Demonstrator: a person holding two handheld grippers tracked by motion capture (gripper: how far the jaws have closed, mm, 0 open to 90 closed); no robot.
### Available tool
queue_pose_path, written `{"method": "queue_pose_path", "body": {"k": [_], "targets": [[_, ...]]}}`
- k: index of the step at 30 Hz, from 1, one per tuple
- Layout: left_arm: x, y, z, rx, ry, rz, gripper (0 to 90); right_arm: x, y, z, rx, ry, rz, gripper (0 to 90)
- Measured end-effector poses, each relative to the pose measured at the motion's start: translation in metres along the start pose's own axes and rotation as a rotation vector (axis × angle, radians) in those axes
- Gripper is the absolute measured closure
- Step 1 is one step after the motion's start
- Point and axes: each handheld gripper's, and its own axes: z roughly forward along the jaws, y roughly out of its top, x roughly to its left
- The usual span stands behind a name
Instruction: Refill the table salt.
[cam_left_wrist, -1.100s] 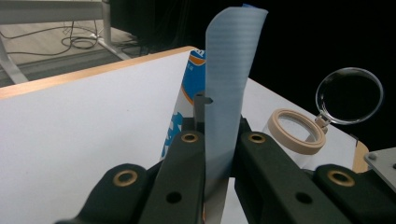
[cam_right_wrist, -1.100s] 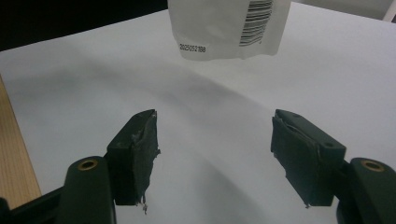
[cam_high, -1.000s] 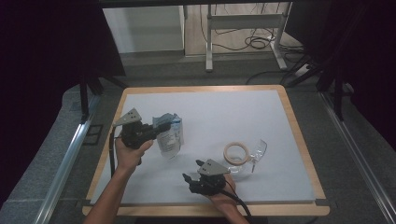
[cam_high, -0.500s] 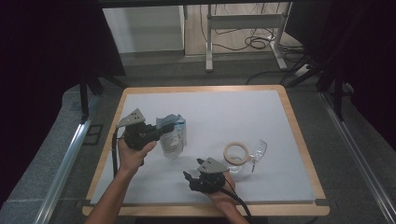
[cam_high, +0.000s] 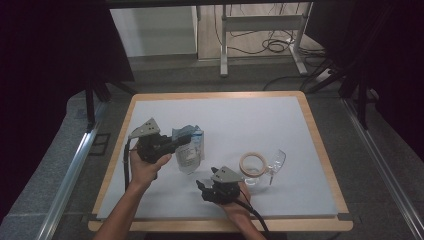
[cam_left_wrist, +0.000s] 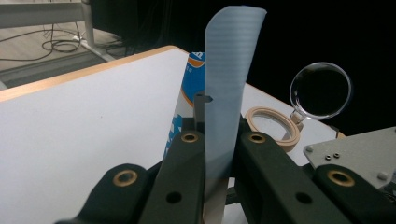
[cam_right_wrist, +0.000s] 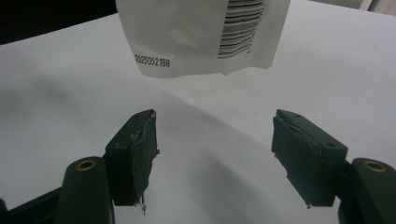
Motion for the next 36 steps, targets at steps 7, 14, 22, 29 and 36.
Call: {"method": "queue_pose_path", "body": {"k": [7,14,22,29,36], "targets": [[-0.004,0.0,0.001,0.005,-0.01,0.013,90.0,0.002,0.002,0.005,0.01,-0.028,-0.002,31.6],[-0.011,0.004,-0.003,-0.004,-0.035,0.02,90.0,0.002,0.006,0.01,0.024,-0.065,0.009,29.5],[-0.017,0.007,-0.003,-0.007,-0.074,0.015,90.0,0.001,0.011,0.015,-0.007,-0.094,-0.001,27.9],[-0.019,0.009,-0.002,-0.005,-0.078,0.019,90.0,0.008,0.011,0.015,-0.049,-0.14,-0.043,28.1],[-0.023,0.011,0.001,0.005,-0.09,0.028,90.0,0.007,0.009,0.015,-0.065,-0.131,-0.059,27.9]]}}
